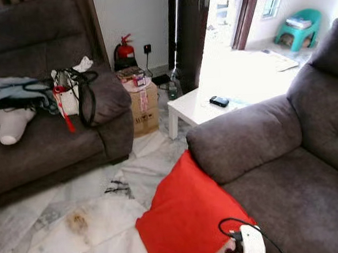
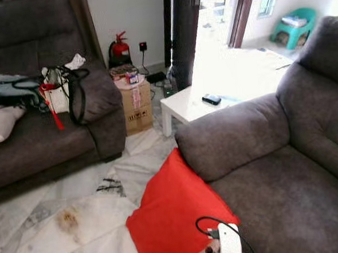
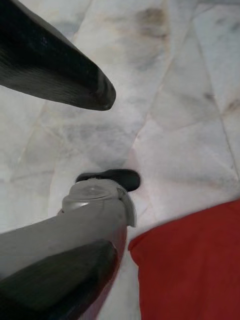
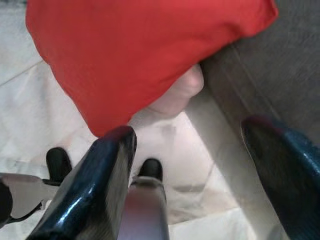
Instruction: Move the pillow to the sofa from floor
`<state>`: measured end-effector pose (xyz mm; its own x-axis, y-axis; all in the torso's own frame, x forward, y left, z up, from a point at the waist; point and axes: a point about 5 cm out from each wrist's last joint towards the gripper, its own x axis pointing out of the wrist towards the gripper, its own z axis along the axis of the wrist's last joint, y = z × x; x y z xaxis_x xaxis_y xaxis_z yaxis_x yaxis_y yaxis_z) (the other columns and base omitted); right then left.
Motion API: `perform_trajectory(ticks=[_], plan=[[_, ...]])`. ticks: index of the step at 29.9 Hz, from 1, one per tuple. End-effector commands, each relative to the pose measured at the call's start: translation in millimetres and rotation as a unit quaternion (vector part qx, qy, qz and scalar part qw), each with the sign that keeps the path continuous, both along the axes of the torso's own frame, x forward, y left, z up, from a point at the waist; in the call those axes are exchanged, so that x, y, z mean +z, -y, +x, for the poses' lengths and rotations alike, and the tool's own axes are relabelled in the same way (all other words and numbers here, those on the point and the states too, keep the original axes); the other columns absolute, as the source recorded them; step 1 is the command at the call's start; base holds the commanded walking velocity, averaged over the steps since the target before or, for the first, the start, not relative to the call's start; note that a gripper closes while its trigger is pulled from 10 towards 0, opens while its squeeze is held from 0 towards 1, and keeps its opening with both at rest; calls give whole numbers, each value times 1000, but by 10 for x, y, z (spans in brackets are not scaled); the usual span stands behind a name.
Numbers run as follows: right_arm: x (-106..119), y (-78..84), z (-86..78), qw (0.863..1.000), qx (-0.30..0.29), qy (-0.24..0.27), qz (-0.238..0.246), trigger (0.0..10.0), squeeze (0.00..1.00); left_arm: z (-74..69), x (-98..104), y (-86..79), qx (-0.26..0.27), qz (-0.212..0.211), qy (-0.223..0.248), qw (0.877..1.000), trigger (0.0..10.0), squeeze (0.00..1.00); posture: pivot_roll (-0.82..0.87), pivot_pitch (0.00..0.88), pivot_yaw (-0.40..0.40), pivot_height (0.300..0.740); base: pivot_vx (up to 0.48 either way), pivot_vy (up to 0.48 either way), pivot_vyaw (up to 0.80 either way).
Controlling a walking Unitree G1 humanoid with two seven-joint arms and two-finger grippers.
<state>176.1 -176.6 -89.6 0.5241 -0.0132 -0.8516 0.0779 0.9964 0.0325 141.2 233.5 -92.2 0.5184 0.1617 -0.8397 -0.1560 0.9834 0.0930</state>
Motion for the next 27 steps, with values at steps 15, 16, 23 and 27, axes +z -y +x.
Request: perform_trajectory(ticks=[15,16,23,27], plan=[[7,-33,23,1000,-1,2,4,10000,0,-54,-15,-19,10,2,-6,1000,10000,0,1,0,-31,740,0,-46,0],[7,-34,23,1000,-1,2,4,10000,0,-54,-15,-20,10,2,-6,1000,10000,0,1,0,-31,740,0,0,0],[8,-39,26,1000,-4,3,5,10000,0,-51,-12,-25,17,1,-2,1000,10000,0,1,0,-28,740,0,0,0],[8,-40,26,1000,-5,3,6,10000,0,-49,-10,-26,18,1,0,1000,10000,0,2,0,-28,740,0,0,0]])
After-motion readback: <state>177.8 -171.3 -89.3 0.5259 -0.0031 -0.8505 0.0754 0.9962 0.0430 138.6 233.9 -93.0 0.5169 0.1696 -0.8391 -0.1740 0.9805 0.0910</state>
